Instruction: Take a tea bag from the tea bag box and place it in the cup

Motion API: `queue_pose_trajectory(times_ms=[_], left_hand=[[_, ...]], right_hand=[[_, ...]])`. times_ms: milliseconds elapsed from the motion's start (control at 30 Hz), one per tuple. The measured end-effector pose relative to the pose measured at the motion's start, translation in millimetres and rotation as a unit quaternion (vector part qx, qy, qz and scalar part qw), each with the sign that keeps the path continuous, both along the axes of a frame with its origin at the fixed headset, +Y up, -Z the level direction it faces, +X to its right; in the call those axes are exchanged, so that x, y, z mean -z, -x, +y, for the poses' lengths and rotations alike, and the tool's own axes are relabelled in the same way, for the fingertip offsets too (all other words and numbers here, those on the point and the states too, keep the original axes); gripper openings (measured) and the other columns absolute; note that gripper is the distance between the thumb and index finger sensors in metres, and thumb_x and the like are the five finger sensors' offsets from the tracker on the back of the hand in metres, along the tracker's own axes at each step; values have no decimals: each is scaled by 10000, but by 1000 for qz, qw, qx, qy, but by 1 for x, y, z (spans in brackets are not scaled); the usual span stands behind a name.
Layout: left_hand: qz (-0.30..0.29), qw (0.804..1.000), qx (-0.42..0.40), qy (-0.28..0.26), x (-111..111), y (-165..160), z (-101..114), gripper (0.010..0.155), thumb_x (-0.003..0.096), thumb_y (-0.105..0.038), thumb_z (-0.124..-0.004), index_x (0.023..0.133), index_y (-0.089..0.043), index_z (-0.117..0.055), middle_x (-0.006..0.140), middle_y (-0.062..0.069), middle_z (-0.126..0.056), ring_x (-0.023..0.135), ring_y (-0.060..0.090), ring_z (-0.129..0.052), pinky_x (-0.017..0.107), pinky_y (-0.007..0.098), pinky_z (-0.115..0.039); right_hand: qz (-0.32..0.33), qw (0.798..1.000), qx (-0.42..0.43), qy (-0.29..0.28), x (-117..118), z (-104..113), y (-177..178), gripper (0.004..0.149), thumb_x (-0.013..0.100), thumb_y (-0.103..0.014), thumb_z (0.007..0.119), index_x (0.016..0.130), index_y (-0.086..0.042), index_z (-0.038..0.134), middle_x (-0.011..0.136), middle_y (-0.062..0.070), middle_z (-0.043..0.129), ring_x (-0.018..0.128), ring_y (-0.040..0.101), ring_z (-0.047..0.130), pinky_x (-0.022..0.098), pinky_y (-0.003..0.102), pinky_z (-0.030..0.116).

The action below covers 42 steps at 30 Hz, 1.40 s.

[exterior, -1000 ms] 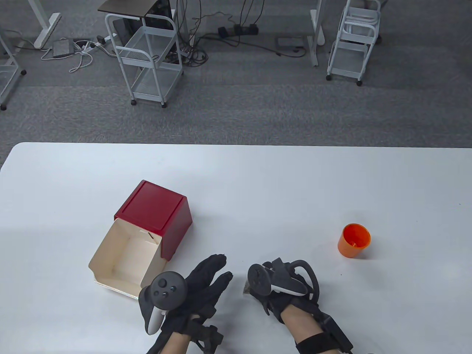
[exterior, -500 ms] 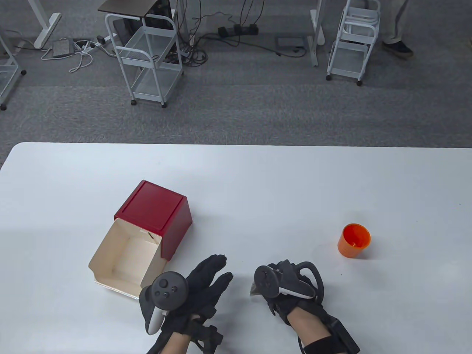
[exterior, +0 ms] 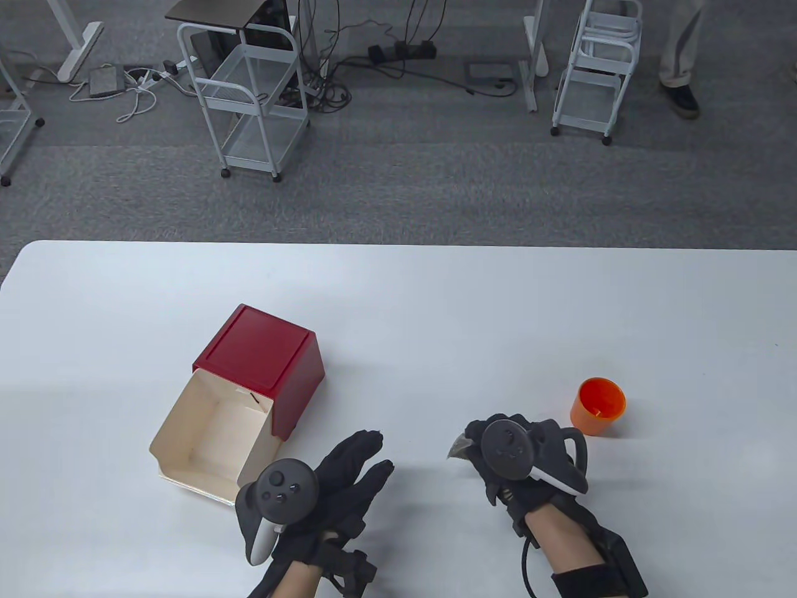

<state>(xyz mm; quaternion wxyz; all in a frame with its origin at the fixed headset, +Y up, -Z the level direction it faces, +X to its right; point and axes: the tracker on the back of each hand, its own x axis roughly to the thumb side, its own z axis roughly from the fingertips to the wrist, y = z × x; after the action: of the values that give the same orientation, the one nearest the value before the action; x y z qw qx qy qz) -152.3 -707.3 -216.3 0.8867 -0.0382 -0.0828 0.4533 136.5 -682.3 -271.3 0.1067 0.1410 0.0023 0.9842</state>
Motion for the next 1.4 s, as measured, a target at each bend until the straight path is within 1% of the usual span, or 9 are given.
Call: queue_pose_trajectory(times_ms=[167, 333, 633, 933, 1100, 1267, 1400], left_hand=[[1, 1000, 1, -1, 0, 0, 0, 640, 482, -578, -709, 1045, -274, -729, 1138, 75, -733, 1001, 337, -751, 726, 460, -668], [1, 1000, 1, -1, 0, 0, 0, 639, 482, -578, -709, 1044, -274, -729, 1137, 76, -734, 1001, 337, -751, 726, 461, -668], [1, 1000, 3, 1, 0, 0, -1, 639, 482, -578, -710, 1043, -275, -731, 1135, 75, -738, 1000, 338, -753, 726, 461, -667], [3, 1000, 6, 2, 0, 1, -1, 640, 483, -577, -709, 1044, -272, -731, 1137, 79, -735, 1000, 339, -752, 725, 463, -667], [4, 1000, 8, 4, 0, 1, -1, 637, 482, -577, -710, 1042, -274, -733, 1135, 77, -738, 1000, 338, -751, 728, 460, -666], [4, 1000, 8, 5, 1, 1, -1, 638, 482, -578, -710, 1043, -275, -731, 1137, 74, -735, 1001, 336, -752, 728, 461, -665], [5, 1000, 11, 6, 1, 2, -1, 639, 481, -580, -709, 1042, -276, -732, 1139, 74, -733, 1002, 335, -750, 729, 460, -664]], right_hand=[[-40, 999, 20, -14, 4, 14, -30, 389, 470, -382, 793, 816, -202, 788, 790, 115, 860, 579, 361, 875, 520, 516, 714], [-81, 996, 31, -19, 8, 24, -61, 387, 472, -379, 791, 817, -202, 788, 795, 120, 856, 582, 365, 871, 523, 519, 709], [-144, 989, 40, -20, 13, 31, -106, 388, 474, -373, 791, 819, -196, 785, 795, 126, 852, 581, 369, 866, 523, 522, 704], [-210, 977, 36, -6, 24, 27, -141, 391, 476, -371, 790, 824, -193, 781, 792, 128, 850, 577, 366, 863, 524, 522, 700], [-256, 966, 28, 7, 32, 19, -157, 394, 478, -369, 789, 829, -190, 775, 787, 131, 850, 571, 364, 860, 521, 521, 698], [-292, 956, 15, 20, 40, 11, -165, 397, 482, -370, 786, 834, -189, 770, 790, 130, 845, 574, 364, 856, 524, 520, 695], [-304, 952, -2, 37, 44, 5, -166, 407, 484, -369, 781, 849, -190, 759, 800, 129, 836, 581, 363, 852, 529, 520, 691]])
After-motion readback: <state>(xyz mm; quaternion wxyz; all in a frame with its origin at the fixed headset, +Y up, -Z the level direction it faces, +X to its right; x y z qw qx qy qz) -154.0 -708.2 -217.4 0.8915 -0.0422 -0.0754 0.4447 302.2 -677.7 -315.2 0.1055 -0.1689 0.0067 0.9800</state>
